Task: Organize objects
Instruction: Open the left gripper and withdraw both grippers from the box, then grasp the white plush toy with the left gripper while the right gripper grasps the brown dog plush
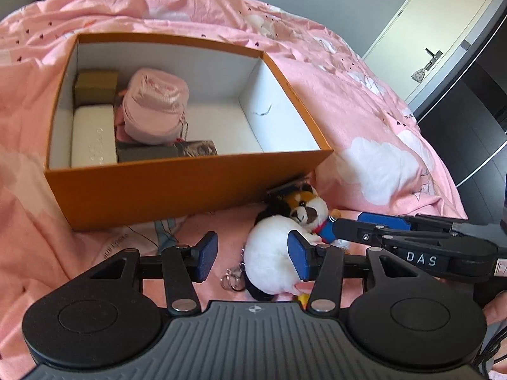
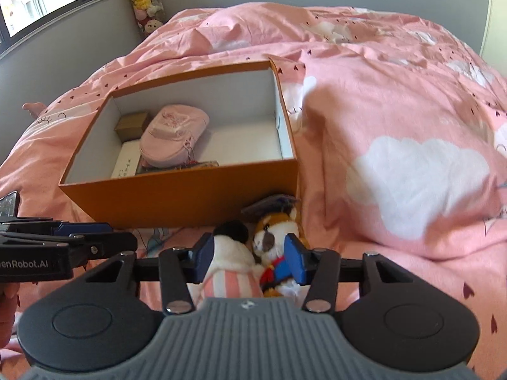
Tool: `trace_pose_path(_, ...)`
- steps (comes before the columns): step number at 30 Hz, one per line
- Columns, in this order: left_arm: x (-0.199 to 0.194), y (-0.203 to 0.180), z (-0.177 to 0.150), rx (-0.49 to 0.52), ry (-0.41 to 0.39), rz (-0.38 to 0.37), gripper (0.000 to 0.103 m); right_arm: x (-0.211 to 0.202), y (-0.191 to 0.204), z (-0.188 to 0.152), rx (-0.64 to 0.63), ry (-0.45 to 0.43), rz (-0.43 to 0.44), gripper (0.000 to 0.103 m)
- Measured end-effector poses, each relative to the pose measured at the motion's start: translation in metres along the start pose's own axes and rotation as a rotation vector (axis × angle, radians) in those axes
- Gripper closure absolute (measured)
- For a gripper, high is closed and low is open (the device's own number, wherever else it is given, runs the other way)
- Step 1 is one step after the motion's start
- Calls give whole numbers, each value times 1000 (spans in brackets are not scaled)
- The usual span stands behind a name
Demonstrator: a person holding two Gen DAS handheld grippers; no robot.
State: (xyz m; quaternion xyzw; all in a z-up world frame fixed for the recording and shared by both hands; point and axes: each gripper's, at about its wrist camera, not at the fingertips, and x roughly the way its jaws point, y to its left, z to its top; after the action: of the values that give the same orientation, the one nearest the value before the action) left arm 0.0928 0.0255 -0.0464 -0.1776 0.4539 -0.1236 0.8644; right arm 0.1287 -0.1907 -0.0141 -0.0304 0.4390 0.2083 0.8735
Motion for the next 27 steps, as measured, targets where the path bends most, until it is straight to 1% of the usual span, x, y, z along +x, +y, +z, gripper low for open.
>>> trace_pose_path(2,7,-3,-5,-16,20,-24,46,2,-6,-9,18,30,-1,66)
trace_pose_path(4,13,-8,-7,-9,41,-31,46,5,-10,-17,32,56,0,72)
trace_pose_path(6,18,-12,-9,-8,64,-40,46,7,-12,-23,47,66,-2,74)
trace_pose_path(7,19,-13,-10,-13,72,-40,46,8,-12,-24,48,72,3,79)
trace_pose_path(8,20,-15,-11,-14,78,-36,46,10,-11,-25,47,84,17,87)
trace_pose_path(9,19,-15,-11,-14,80,-27,46,12,-9,-25,40,102,42,89)
trace_pose_path(10,18,-16,-12,-15,80,-15,46,12,-6,-26,32,114,67,95)
trace_pose_path(11,17,-16,-11,-17,82,2,46,14,-3,-26,29,125,102,96)
trace_pose_path(13,15,-16,-12,-26,92,23,46,16,3,-26,29,150,168,96)
trace_pose_path(16,14,-12,-14,-53,110,36,46,24,10,-26,34,181,246,96)
trace_pose_path(18,14,-10,-14,-65,114,45,46,30,16,-27,33,208,292,100)
trace_pose_path(19,14,-9,-14,-69,117,50,46,33,18,-28,34,222,304,100)
trace_pose_path(21,14,-9,-14,-75,122,60,46,37,22,-31,34,251,297,100)
trace_pose_path(22,14,-8,-14,-78,125,63,46,37,22,-32,36,252,284,100)
trace_pose_path(25,19,-5,-15,-94,143,71,45,28,19,-31,33,219,245,100)
trace_pose_path(27,20,-2,-16,-106,148,78,45,23,17,-30,18,192,200,98)
